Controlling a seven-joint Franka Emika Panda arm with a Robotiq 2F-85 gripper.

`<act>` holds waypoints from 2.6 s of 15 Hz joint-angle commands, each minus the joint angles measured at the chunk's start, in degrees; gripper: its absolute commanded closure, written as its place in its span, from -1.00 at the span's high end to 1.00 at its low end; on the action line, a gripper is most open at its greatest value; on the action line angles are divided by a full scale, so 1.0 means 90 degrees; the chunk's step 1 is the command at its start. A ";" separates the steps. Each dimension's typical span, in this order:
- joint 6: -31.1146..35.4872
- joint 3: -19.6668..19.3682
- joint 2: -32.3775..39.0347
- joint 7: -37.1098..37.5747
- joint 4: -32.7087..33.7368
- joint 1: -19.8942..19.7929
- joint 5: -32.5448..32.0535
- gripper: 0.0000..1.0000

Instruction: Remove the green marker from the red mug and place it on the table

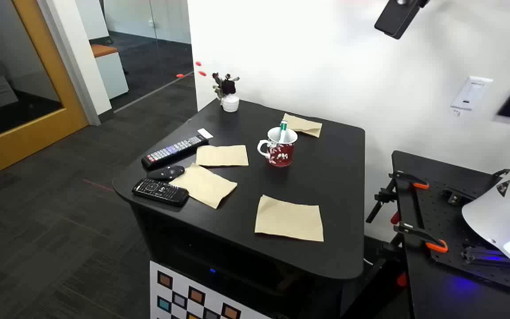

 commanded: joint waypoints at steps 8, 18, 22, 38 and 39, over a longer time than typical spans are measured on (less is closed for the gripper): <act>0.0034 -0.0095 0.0102 0.0091 0.0052 -0.0057 -0.0070 1.00; 0.0758 -0.0379 0.0835 0.0925 0.0025 -0.0890 -0.0445 1.00; 0.1348 -0.0330 0.1143 0.1791 -0.0282 -0.0935 -0.0517 1.00; 0.2350 -0.0990 0.2310 0.4275 -0.0680 -0.1138 -0.1142 1.00; 0.2344 -0.1063 0.2382 0.4297 -0.0653 -0.1171 -0.1215 1.00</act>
